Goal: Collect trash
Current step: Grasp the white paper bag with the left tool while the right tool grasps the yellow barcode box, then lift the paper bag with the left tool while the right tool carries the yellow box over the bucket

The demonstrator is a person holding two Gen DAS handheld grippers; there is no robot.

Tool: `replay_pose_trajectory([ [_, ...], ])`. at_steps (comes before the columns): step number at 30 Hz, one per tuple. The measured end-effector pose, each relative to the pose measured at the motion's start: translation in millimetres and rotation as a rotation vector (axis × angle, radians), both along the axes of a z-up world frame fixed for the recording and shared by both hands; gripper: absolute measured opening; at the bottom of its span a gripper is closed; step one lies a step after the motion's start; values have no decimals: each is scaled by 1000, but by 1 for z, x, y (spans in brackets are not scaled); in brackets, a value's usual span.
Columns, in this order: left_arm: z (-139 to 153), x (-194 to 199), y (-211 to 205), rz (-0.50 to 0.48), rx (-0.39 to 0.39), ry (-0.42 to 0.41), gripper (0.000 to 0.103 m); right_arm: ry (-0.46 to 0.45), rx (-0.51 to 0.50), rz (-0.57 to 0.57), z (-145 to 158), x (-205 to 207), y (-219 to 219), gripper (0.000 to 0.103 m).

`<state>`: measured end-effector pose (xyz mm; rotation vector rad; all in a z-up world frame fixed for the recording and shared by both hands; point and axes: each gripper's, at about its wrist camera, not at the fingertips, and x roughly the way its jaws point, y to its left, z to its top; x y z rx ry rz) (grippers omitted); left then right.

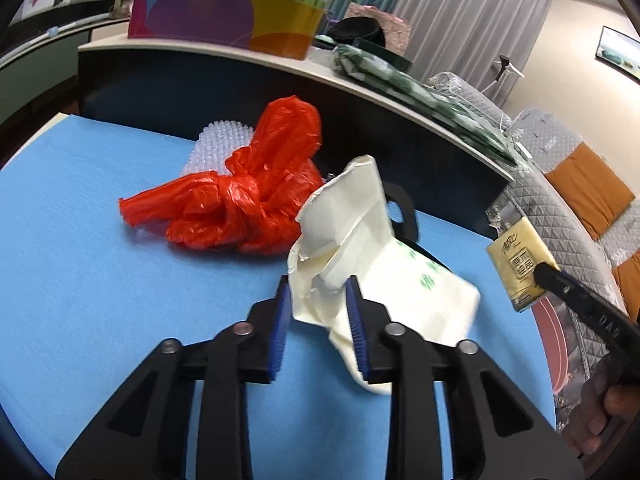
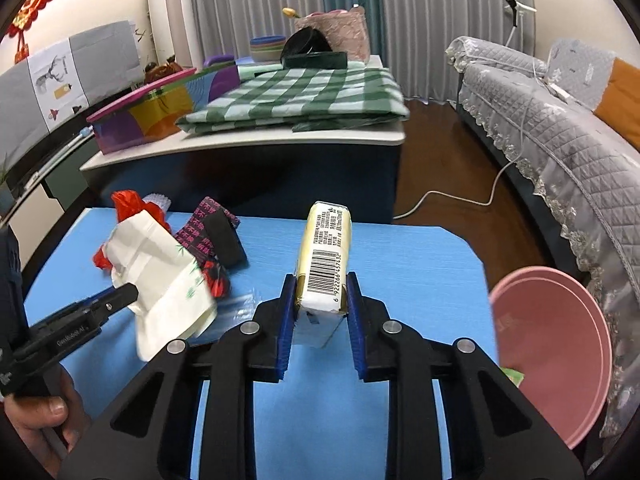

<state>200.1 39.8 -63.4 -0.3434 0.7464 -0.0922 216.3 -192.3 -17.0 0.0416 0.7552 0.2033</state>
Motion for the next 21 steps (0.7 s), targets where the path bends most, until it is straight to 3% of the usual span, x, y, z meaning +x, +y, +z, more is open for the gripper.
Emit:
replay_pose_trajectory([
  [7,12,-39,-12,-23,0,-25,11,20,-11,-3,1,-43,-10,25],
  [13,14,-70,-24,-54,29,-35,5,74,-10,-28,-25,-69,-21,25],
  [21,12,-91,-31,-53,72,-19,8,88,-8,-59,-35,-78,-28,27],
])
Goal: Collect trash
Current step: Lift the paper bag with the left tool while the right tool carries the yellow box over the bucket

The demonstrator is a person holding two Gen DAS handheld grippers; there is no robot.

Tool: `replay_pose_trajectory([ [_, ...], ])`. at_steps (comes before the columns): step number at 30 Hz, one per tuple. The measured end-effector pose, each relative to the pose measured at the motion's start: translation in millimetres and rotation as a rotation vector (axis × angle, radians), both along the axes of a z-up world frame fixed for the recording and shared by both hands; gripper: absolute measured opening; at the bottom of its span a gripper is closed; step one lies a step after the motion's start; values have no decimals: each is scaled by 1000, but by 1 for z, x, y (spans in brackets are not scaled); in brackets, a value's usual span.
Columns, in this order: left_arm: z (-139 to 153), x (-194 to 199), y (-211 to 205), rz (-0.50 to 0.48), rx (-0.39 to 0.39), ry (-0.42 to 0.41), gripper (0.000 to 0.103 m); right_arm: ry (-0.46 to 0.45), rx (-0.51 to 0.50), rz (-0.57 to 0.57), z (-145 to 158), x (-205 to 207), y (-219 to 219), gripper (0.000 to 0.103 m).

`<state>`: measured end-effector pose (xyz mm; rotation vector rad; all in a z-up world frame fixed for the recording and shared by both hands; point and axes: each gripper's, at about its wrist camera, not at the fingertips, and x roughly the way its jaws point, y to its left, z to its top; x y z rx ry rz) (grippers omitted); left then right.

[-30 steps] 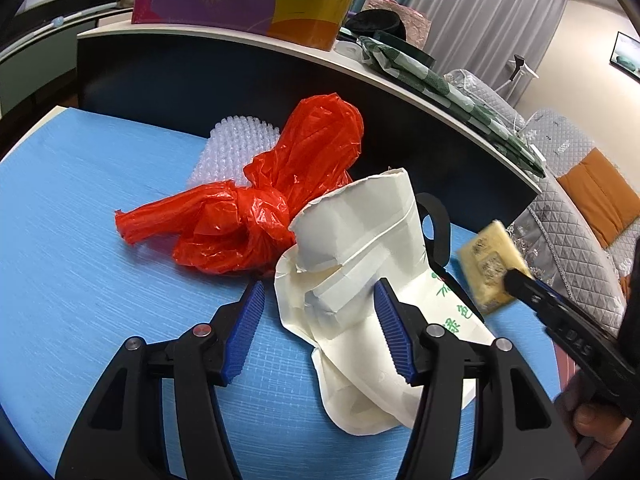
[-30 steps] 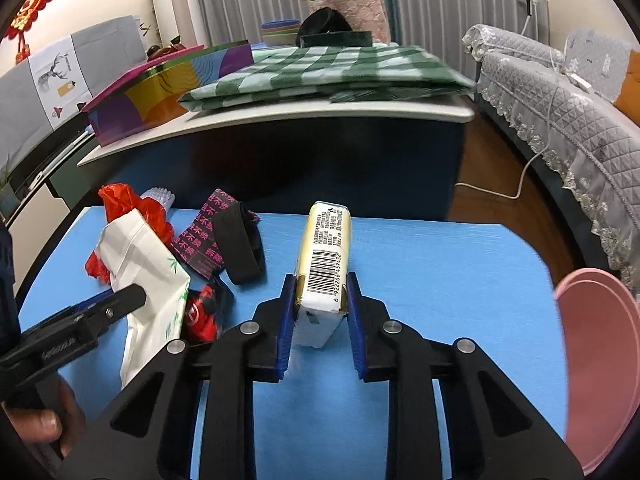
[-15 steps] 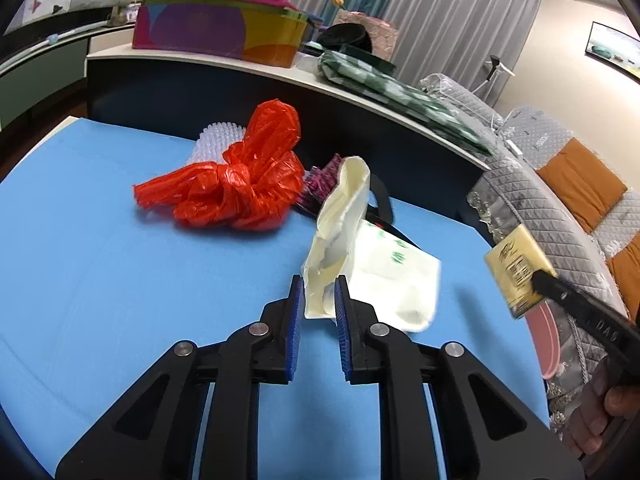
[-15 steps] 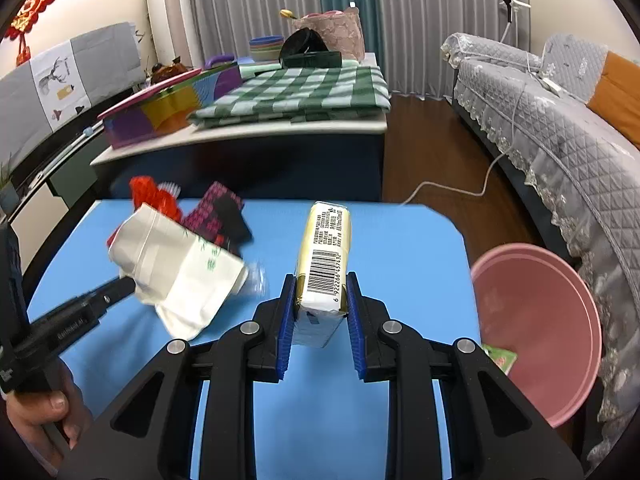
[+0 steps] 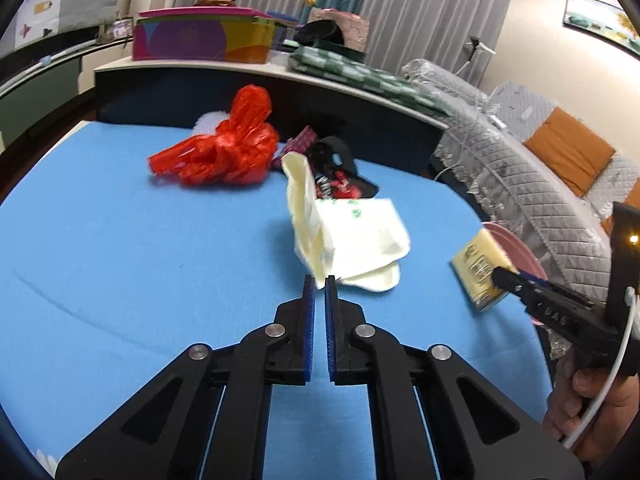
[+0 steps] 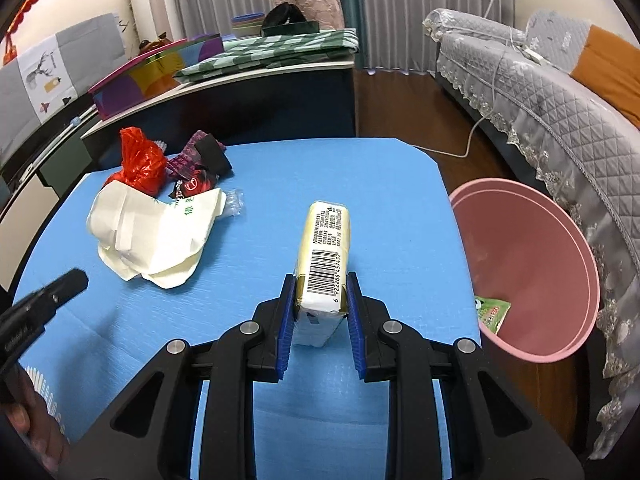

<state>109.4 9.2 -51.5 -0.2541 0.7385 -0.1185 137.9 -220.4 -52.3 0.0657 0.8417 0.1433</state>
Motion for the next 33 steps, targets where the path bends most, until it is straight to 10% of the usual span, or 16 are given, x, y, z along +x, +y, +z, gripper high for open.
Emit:
replay_pose_trajectory([
  [15,-5,30,-10,12,-7,5,48,8,0,2,-5,5,0,37],
  [22,-10,47,-15,29,5,18,46,0,-6,5,-3,10,-2,32],
  [25,-11,49,-18,26,9,31,22,-2,1,-1,-2,11,-5,27],
  [33,7,34,-21,34,20,2,11,-51,6,7,16,6,-2,25],
])
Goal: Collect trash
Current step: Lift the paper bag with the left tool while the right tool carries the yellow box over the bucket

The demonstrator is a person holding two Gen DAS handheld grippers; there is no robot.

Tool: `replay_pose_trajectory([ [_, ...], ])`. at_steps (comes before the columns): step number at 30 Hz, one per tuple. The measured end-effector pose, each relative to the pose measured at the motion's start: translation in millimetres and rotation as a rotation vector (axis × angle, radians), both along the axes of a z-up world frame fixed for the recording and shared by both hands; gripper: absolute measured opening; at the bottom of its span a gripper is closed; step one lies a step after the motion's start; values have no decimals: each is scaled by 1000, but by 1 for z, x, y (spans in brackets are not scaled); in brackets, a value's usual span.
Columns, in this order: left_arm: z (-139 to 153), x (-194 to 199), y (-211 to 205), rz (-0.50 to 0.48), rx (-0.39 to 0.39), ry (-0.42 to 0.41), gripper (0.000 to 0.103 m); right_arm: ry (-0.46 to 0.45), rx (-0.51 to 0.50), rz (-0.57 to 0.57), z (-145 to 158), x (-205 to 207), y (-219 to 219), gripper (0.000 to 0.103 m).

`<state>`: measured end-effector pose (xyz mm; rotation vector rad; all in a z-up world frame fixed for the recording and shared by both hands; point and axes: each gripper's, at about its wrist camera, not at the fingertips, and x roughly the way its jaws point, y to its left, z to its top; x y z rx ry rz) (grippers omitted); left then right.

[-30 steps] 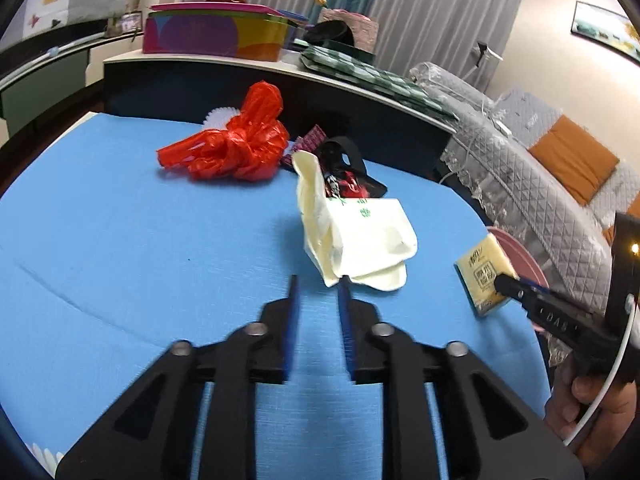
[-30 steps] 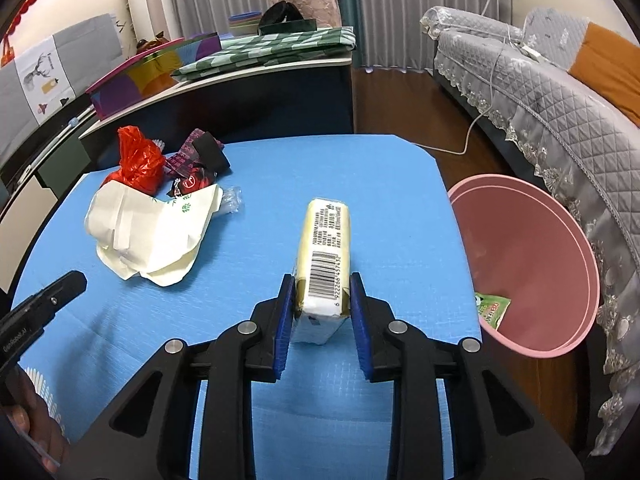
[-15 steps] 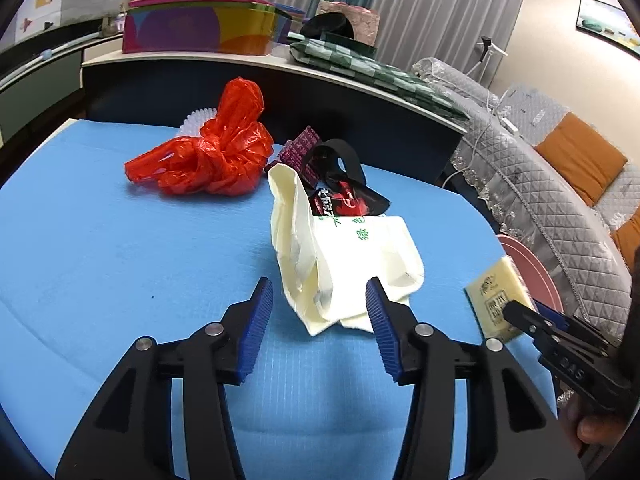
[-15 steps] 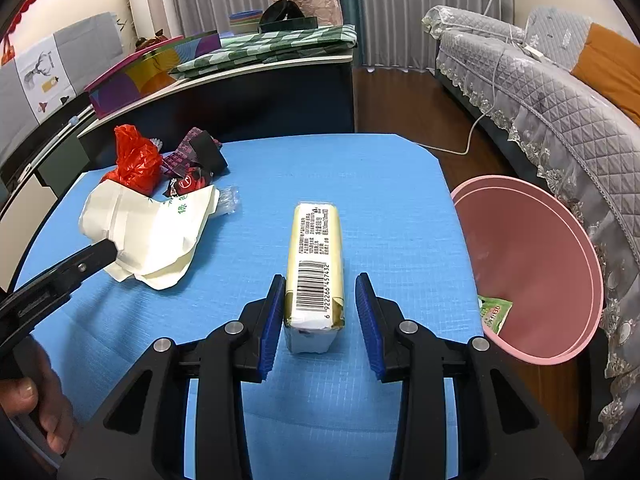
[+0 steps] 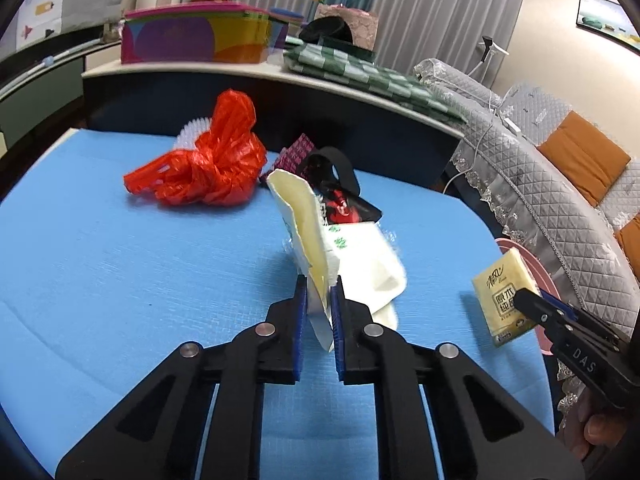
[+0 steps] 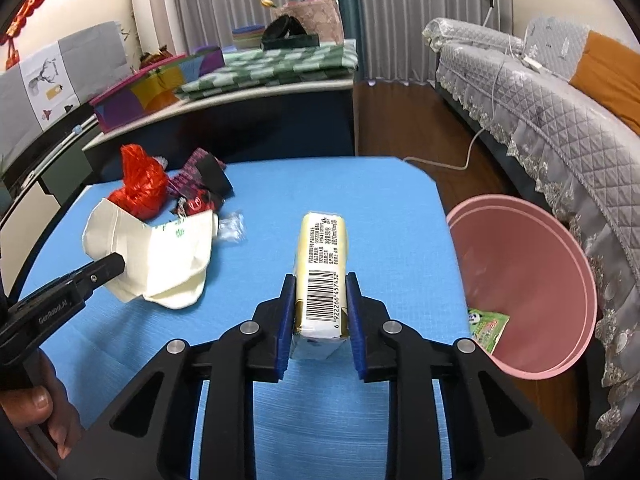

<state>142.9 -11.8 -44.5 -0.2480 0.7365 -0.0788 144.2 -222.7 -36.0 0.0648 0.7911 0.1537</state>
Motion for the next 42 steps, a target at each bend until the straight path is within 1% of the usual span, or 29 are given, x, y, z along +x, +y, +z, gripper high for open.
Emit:
replay_pose_trajectory([
  [3,10,-7,-1,7,5,-13,11,-31,-5,6,12,-5,0,25],
  [10,36,-28,-13,2,44,-49,11,-89,-11,-6,41,-22,-5,25],
  [19,80,-58,-42,-26,118,-113,11,-158,6,-45,87,-42,-14,24],
  [24,96,-64,-63,-52,144,-138,11,-189,6,-70,106,-53,-29,24],
  [27,101,-63,-75,-69,157,-153,11,-201,0,-99,113,-57,-41,24],
  [33,98,-57,-90,-91,175,-143,11,-206,16,-140,121,-53,-56,24],
  [42,97,-48,-92,-104,150,-150,11,-204,5,-162,115,-44,-58,24],
])
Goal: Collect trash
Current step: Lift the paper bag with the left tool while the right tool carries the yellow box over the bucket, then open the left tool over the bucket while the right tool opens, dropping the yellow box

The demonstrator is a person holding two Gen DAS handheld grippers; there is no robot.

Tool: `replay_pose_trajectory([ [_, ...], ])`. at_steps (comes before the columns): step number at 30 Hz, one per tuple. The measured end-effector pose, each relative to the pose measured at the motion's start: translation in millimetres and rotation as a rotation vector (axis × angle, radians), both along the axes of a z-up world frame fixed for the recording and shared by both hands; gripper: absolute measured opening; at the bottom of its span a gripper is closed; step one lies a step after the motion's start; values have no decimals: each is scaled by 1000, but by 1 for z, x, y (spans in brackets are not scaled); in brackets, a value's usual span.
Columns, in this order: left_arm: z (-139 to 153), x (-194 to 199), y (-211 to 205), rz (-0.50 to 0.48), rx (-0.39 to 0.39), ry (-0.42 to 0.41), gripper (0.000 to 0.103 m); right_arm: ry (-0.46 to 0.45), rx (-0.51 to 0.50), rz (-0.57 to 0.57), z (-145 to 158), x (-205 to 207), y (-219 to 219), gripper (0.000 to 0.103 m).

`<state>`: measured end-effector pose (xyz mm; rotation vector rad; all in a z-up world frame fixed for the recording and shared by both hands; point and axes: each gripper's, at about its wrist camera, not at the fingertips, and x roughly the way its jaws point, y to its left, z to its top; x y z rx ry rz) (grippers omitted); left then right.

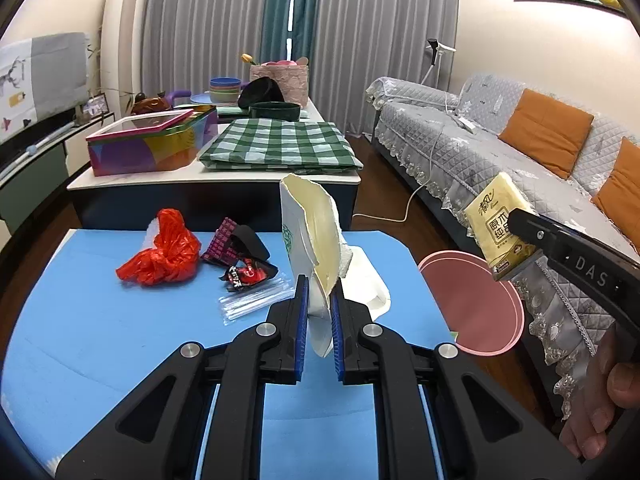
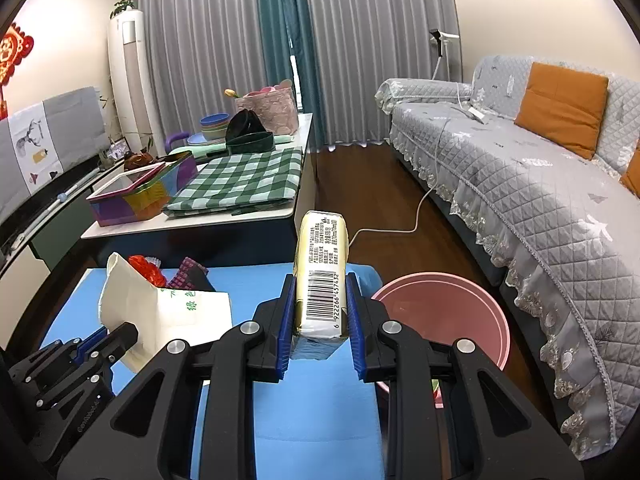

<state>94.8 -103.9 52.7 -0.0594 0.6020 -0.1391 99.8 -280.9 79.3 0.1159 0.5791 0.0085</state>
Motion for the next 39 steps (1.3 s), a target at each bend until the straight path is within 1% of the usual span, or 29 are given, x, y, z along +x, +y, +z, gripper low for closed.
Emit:
replay_pose_trajectory([
  [5,0,5,3,-15,-32,-16,11,-3,-16,-12,-4,1,0,24],
  [8,-1,7,6,-25,-67,-27,11,0,-30,-32,-9,0,-6,24],
  [12,-5,18,1,-53,-76,-37,11,-10,-33,-62,-14,-3,-18,24],
  [18,-15,28,-15,-108,-89,-36,11,17,-61,-141,-22,-9,-45,25],
  [19,-18,30,-18,-117,-92,-32,11,21,-65,-160,-22,-11,-52,24],
  [21,-21,37,-23,-132,-128,-13,11,27,-73,-189,-22,-14,-63,24],
  [25,-28,48,-36,-169,-158,-4,11,46,-77,-250,-25,-20,-85,25],
  [29,-41,58,-42,-179,-188,24,11,58,-72,-279,-32,-17,-95,25],
  [32,-48,64,-48,-185,-205,33,11,64,-80,-272,-41,-15,-97,25],
  [36,-48,64,-66,-218,-184,13,11,63,-98,-255,-54,-4,-104,25],
  [39,-44,62,-83,-238,-147,-8,11,64,-56,-259,-63,7,-118,25],
])
